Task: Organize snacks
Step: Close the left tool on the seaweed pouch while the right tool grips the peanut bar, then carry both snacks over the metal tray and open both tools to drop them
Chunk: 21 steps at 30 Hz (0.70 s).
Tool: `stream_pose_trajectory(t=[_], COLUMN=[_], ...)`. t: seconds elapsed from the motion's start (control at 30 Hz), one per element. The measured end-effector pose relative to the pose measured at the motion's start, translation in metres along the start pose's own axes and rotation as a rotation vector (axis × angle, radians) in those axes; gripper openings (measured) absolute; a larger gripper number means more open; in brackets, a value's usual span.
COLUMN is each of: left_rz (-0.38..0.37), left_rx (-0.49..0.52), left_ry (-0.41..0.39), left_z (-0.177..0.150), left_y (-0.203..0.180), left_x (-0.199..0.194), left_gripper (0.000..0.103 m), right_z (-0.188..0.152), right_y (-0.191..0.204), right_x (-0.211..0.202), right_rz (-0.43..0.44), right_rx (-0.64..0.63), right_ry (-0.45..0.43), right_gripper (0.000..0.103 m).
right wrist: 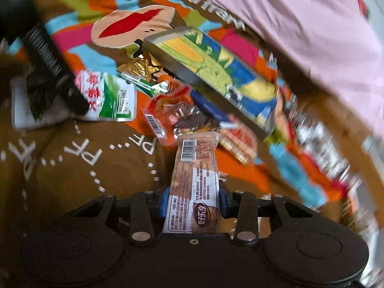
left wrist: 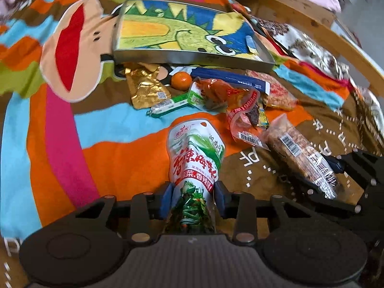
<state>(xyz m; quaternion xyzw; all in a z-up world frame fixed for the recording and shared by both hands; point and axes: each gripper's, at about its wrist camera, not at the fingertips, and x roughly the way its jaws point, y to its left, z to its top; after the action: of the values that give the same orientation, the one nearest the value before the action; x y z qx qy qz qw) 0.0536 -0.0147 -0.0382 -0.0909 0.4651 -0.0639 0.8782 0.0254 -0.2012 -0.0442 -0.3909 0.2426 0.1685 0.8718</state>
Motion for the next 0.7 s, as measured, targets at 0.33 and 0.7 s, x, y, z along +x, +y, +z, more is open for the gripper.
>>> stream_pose_trajectory(t=[0.33, 0.7], left_rz=[-0.051, -0.078], left_rx=[-0.054, -0.096], left_ry=[-0.052, -0.176], left_z=[0.002, 0.045], left_y=[-0.001, 0.000], left_x=[-0.014, -0.019], left_gripper=[0.038, 0.038], right_z=[0.004, 0.050], right_y=[-0.008, -0.062], right_x=[-0.004, 0.020], right_rz=[-0.132, -0.100], right_rx=[-0.122, 0.030], right_ry=[-0.114, -0.225], right_gripper=[0.040, 0.040])
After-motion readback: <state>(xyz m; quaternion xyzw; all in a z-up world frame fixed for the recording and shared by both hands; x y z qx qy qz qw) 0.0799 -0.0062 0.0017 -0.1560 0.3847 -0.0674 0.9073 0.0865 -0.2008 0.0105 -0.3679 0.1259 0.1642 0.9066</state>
